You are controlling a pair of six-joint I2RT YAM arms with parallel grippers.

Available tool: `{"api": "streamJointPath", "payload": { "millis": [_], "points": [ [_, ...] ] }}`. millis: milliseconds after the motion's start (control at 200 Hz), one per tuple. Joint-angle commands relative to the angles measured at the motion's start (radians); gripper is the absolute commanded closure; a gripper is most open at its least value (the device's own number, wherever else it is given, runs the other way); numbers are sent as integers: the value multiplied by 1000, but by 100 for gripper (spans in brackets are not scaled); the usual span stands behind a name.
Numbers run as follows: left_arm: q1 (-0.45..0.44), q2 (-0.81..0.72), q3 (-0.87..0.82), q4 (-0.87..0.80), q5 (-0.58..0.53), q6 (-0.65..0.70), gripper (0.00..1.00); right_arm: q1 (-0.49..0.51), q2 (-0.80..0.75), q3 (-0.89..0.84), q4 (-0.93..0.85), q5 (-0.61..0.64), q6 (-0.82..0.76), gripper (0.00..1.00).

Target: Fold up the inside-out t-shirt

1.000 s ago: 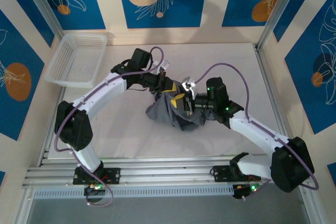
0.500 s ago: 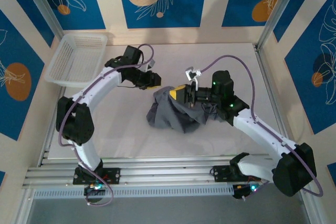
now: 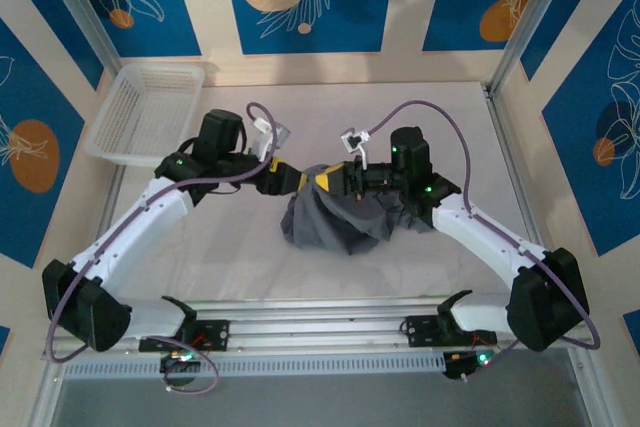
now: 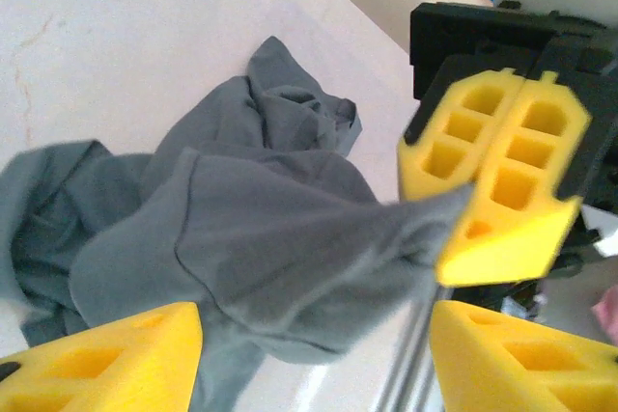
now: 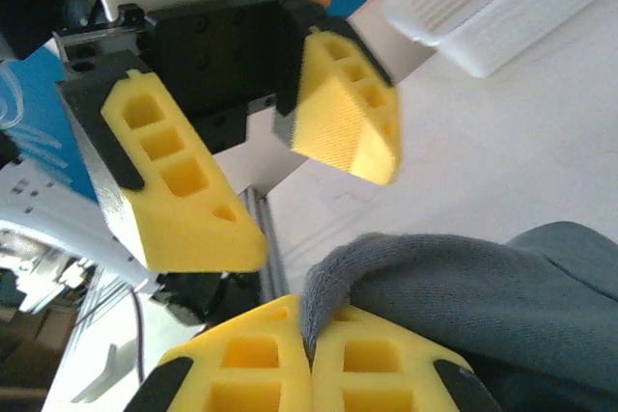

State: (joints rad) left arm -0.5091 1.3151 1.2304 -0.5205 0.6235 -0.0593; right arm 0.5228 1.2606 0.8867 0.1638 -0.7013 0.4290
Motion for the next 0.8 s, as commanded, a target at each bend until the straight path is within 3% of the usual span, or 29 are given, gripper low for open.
{"api": "streamJointPath", "payload": {
  "millis": [0,90,150,190,280,355,425,585,795],
  "points": [
    [0,62,40,-30,-11,172,40,16,-6,42,-18,-107,-53,100],
    [-6,111,82,-36,22,183,43,26,-2,59,-56,-123,-77,100],
    [-9,129,96,-22,40,182,51,29,0,64,-63,-123,-79,100],
    [-9,135,101,-15,53,178,58,29,0,63,-63,-116,-78,99],
    [-12,142,103,-1,107,172,88,28,-7,55,-67,-61,-67,98],
    [-12,134,92,3,146,161,98,20,-14,41,-68,-20,-60,98],
    [-12,127,81,-20,181,173,96,10,-22,27,-67,4,-58,98],
    [-11,122,56,-111,272,200,67,-16,-31,2,-65,-19,-67,97],
    [-11,158,70,-121,341,200,60,-24,-26,-5,-63,-83,-64,97]
  ]
}}
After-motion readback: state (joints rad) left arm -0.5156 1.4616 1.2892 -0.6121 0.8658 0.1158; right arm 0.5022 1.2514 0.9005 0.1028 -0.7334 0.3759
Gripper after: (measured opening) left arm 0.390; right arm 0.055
